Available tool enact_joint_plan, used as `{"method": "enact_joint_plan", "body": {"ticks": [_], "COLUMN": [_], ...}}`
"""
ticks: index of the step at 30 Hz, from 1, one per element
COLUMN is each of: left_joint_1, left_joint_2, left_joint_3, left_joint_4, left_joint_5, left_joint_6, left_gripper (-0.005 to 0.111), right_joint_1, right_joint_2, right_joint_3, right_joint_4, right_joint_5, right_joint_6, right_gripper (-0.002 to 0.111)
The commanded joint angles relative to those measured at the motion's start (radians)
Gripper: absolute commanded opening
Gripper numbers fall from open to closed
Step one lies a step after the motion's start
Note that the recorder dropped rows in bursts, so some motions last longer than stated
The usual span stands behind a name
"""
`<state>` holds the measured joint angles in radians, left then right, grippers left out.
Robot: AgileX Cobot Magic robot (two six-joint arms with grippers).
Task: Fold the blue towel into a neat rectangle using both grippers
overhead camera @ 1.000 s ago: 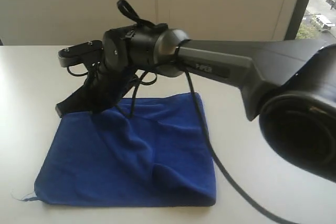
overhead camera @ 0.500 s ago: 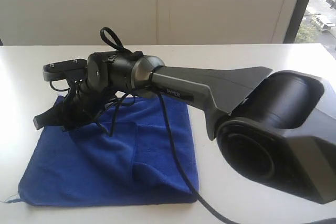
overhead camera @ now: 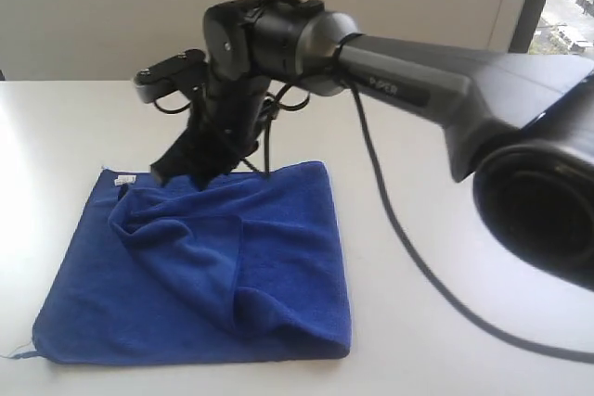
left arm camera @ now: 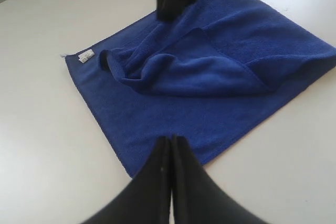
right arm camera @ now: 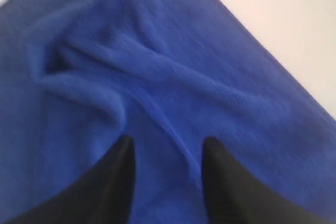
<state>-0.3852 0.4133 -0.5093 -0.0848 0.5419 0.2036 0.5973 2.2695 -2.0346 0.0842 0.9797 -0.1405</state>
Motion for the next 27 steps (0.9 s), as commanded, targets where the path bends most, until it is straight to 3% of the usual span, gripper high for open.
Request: {"method": "enact_joint_plan", "body": {"ticks": [1,3,4,11,16,27], "left_joint_1": [-0.007,-0.007,-0.007,-0.007,-0.007,-0.007], "left_joint_2": [-0.005,-0.005,-0.005,-0.005,-0.005,-0.005], "left_joint_3": [0.006,0.006,0.006,0.006,0.006,0.006], "left_joint_4": [-0.012,-0.012,-0.012,-0.012,-0.012,-0.012], "left_joint_5": [0.007,0.007,0.007,0.007,0.007,0.007], "left_joint_6": [0.001,0.001,0.001,0.001,0.001,0.001], "left_gripper": [0.000,0.000,0.000,0.000,0.000,0.000], "right_joint_1": [-0.064,-0.077,-0.081,-0.081,-0.093,-0.237], "right_joint_2": [-0.031,-0.038,-0.041,-0.046,-0.046,-0.065], "right_joint_3": [0.098,0.153,0.179,0.324,0.370,0.522], "right_joint_4": [-0.044,-0.051,-0.058,-0.118,-0.231,-0.300], "right_joint_5": [0.137,0.135,0.129,0.001,0.005,0.053], "right_joint_6": [-0.014,-0.016,-0.016,-0.011,0.043,0.055], "right_gripper": [0.014,0.001,0.000,0.000,0.000,0.000]}}
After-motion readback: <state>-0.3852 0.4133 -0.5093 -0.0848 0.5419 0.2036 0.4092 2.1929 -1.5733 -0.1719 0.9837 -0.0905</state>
